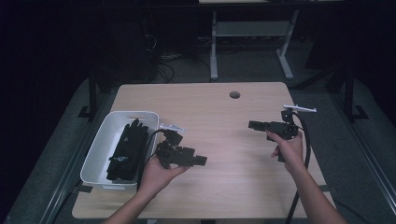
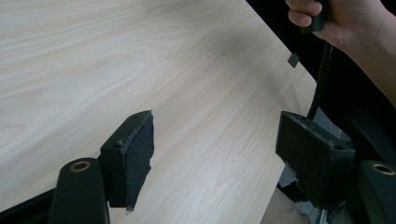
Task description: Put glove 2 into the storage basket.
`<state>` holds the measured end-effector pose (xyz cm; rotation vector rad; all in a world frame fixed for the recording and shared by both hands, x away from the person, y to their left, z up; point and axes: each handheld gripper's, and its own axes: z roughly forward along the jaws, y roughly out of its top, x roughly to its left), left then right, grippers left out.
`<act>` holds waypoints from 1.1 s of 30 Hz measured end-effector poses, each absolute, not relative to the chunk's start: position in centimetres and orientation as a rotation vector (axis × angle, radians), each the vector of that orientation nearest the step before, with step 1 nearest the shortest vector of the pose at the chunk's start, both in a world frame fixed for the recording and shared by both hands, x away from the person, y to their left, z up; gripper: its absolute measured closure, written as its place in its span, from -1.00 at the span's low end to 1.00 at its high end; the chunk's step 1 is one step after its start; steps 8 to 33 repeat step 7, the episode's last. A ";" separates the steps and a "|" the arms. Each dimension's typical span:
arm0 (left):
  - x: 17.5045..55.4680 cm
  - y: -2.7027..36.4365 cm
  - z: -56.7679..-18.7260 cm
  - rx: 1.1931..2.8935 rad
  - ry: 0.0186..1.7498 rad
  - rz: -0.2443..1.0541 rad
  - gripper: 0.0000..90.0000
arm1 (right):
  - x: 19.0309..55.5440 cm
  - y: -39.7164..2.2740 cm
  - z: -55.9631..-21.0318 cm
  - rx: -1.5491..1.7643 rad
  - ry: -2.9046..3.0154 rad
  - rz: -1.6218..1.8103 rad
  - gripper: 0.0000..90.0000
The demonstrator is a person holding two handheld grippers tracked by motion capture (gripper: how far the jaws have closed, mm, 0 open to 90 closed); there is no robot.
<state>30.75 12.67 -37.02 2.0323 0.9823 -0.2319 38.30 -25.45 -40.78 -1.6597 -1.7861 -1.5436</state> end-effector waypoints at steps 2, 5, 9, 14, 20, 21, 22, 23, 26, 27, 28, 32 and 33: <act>30.7 12.4 -37.2 2.037 0.974 -0.232 -0.38 | 38.1 -25.9 -41.2 -1.671 -1.777 -1.539 0.00; 30.7 12.0 -37.4 2.042 0.962 -0.241 -0.39 | 37.8 -26.4 -41.5 -1.680 -1.777 -1.539 -0.02; 30.5 11.7 -37.5 2.040 0.959 -0.246 -0.39 | 37.5 -26.6 -41.6 -1.676 -1.773 -1.538 -0.05; 30.5 11.7 -37.5 2.040 0.959 -0.246 -0.39 | 37.5 -26.6 -41.6 -1.676 -1.773 -1.538 -0.05; 30.5 11.7 -37.5 2.040 0.959 -0.246 -0.39 | 37.5 -26.6 -41.6 -1.676 -1.773 -1.538 -0.05; 30.5 11.7 -37.5 2.040 0.959 -0.246 -0.39 | 37.5 -26.6 -41.6 -1.676 -1.773 -1.538 -0.05; 30.5 11.7 -37.5 2.040 0.959 -0.246 -0.39 | 37.5 -26.6 -41.6 -1.676 -1.773 -1.538 -0.05; 30.5 11.7 -37.5 2.040 0.959 -0.246 -0.39 | 37.5 -26.6 -41.6 -1.676 -1.773 -1.538 -0.05; 30.5 11.7 -37.5 2.040 0.959 -0.246 -0.39 | 37.5 -26.6 -41.6 -1.676 -1.773 -1.538 -0.05; 30.5 11.7 -37.5 2.040 0.959 -0.246 -0.39 | 37.5 -26.6 -41.6 -1.676 -1.773 -1.538 -0.05; 30.5 11.7 -37.5 2.040 0.959 -0.246 -0.39 | 37.5 -26.6 -41.6 -1.676 -1.773 -1.538 -0.05; 30.5 11.7 -37.5 2.040 0.959 -0.246 -0.39 | 37.5 -26.6 -41.6 -1.676 -1.773 -1.538 -0.05; 30.5 11.7 -37.5 2.040 0.959 -0.246 -0.39 | 37.5 -26.6 -41.6 -1.676 -1.773 -1.538 -0.05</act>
